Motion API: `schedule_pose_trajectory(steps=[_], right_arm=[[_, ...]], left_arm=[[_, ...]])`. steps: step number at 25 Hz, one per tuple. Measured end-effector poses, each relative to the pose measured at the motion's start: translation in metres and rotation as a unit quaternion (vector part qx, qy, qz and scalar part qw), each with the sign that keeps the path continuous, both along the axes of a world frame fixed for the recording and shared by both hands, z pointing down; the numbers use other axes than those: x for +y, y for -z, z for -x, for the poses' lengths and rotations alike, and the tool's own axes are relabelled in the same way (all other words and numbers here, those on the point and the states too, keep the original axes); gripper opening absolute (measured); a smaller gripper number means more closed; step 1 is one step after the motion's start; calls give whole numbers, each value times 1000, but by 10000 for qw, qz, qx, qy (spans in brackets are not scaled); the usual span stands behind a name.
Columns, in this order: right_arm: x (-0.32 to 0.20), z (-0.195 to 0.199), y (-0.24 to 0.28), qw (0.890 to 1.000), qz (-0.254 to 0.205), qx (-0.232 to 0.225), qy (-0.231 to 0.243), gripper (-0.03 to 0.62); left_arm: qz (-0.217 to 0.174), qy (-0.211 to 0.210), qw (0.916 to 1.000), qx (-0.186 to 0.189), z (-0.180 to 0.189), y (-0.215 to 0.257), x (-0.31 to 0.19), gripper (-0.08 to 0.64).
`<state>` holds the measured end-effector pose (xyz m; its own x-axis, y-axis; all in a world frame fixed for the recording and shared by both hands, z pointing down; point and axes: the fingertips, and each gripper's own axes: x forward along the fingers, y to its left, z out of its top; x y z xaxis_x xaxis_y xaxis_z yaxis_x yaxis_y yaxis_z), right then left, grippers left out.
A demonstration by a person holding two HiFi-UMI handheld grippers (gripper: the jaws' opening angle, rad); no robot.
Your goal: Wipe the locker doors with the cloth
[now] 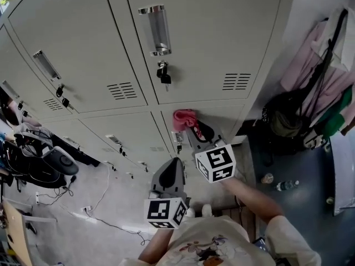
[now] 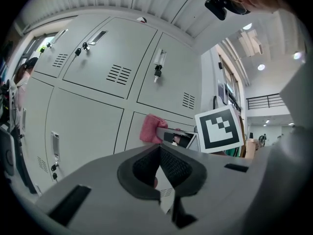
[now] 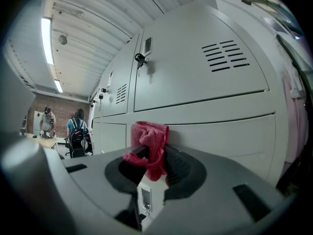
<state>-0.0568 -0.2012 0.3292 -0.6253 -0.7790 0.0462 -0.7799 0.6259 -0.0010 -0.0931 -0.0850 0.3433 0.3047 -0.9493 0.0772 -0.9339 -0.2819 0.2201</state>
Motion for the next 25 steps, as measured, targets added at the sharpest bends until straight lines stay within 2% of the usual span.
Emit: schedule_pose_trajectory(steps=[13,20,25], right_arm=[[-3,-53,-3,9992,22,-34,-410,89],[-6,-80,-3,9974,-26,44,-712,88],[-9,-102,-3,9950,-48,90,-989,89]], left_arm=[[85,-254,9996,-115,-22,-3,0,6],[30,-532,9985,-157,-34,1,-3,5],[128,-698,9975,-68,-39,-7,-8,6]])
